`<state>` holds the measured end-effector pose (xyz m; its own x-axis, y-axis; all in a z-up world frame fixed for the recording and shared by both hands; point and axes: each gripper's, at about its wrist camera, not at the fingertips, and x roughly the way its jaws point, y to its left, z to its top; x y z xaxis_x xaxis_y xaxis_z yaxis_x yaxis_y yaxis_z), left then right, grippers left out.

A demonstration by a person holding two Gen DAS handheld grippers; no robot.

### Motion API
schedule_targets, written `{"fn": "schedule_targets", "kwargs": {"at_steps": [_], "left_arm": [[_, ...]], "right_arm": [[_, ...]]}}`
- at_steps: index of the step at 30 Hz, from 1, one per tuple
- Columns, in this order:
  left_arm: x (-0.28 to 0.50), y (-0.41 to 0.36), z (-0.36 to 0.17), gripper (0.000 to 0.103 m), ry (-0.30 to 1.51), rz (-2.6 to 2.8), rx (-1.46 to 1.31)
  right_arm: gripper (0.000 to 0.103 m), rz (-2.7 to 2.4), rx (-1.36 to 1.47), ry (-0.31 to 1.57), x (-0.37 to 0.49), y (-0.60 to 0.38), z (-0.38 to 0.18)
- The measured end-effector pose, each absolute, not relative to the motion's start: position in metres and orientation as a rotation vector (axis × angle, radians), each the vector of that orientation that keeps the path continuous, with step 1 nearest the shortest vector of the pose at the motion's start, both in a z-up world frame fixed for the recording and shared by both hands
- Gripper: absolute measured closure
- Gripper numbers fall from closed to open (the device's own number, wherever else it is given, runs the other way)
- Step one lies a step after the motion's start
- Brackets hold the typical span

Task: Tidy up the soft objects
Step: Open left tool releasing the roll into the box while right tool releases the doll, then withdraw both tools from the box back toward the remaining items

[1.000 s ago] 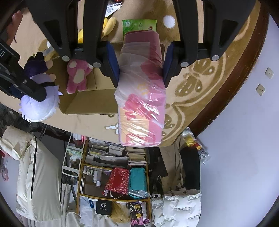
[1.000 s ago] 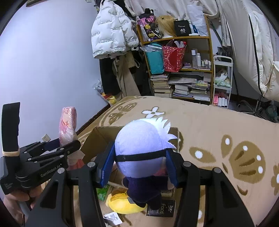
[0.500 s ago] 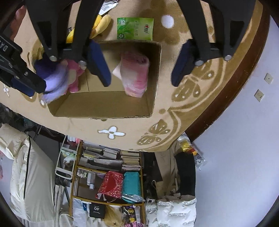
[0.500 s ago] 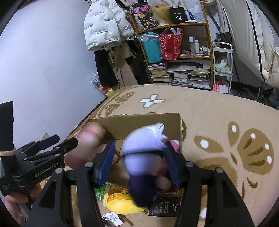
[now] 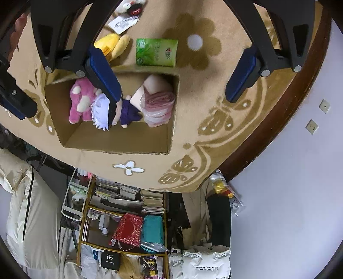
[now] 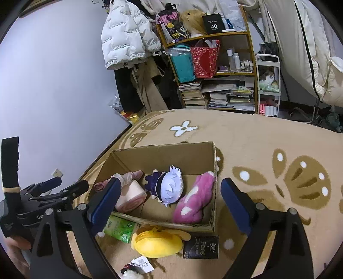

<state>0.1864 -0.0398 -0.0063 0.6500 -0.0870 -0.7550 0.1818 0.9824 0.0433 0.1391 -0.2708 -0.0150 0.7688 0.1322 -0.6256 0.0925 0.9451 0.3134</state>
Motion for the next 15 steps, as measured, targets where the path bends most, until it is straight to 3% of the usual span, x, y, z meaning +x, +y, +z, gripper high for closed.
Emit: {"fn": "schedule_targets", "kwargs": {"at_steps": [15], "left_arm": [[0.131,-0.024,-0.002,0.006,0.875,-0.171,0.104]], "right_arm": [[0.003,0.021,0.310,0.708,0.103,-0.261,-0.008]]}}
